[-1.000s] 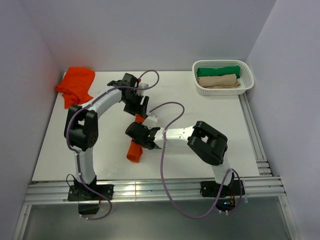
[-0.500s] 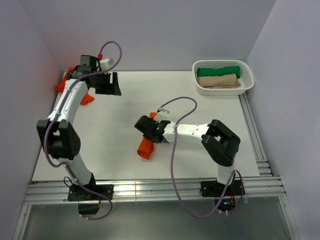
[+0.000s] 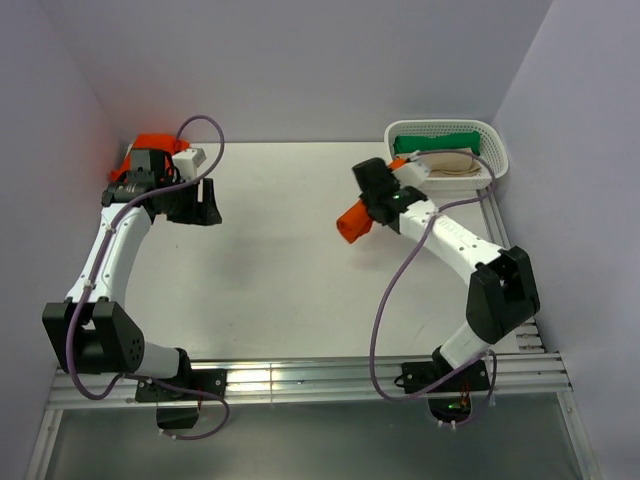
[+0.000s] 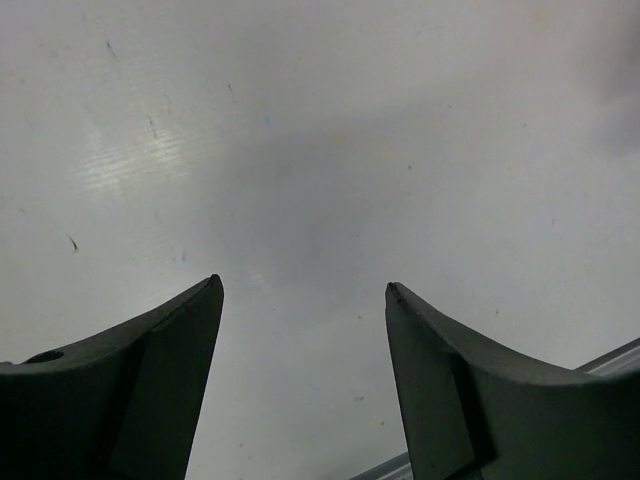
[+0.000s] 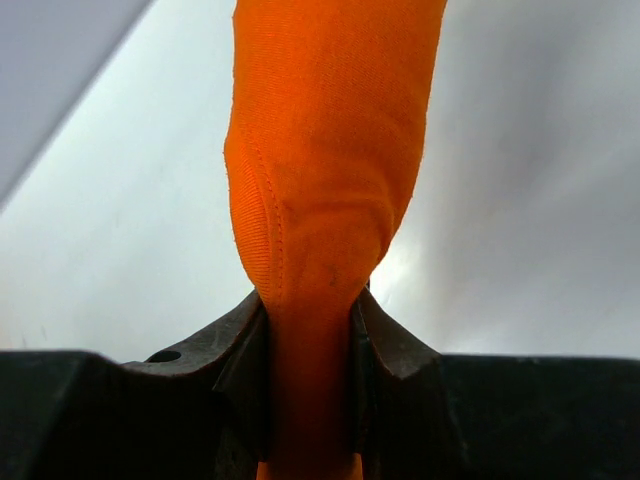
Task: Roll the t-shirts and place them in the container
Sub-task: Place the rolled tshirt into the container
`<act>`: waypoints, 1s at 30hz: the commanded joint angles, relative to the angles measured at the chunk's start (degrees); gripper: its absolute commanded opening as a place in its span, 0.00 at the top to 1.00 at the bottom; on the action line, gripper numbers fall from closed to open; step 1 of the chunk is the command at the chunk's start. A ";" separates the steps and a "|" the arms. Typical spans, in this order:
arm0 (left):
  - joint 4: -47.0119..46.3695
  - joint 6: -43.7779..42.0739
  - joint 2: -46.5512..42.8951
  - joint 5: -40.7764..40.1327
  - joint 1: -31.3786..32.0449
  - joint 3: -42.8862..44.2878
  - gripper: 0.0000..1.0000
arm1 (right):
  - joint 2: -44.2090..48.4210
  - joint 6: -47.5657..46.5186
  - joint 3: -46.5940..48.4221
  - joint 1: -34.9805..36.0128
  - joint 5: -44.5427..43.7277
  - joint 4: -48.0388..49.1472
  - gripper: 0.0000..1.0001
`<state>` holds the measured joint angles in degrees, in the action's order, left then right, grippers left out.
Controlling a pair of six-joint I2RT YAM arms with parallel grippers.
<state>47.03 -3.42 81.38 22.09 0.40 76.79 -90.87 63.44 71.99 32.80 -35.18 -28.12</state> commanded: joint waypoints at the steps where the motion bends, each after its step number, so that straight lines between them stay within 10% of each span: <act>1: -1.50 -1.33 -3.77 -0.11 -0.23 -2.08 0.29 | 3.24 -3.15 3.24 -7.38 -2.88 4.03 1.00; 13: -1.94 0.61 -3.60 -3.45 -0.23 -3.67 0.29 | -14.93 1.68 22.99 -27.60 1.33 6.94 1.00; 30: -3.08 0.70 -1.58 -2.93 -0.23 -4.37 0.30 | -33.67 4.77 37.53 -33.05 2.22 -2.03 1.00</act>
<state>45.28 -3.36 79.88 18.55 0.40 72.18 -127.39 67.64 109.51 0.86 -30.50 -30.48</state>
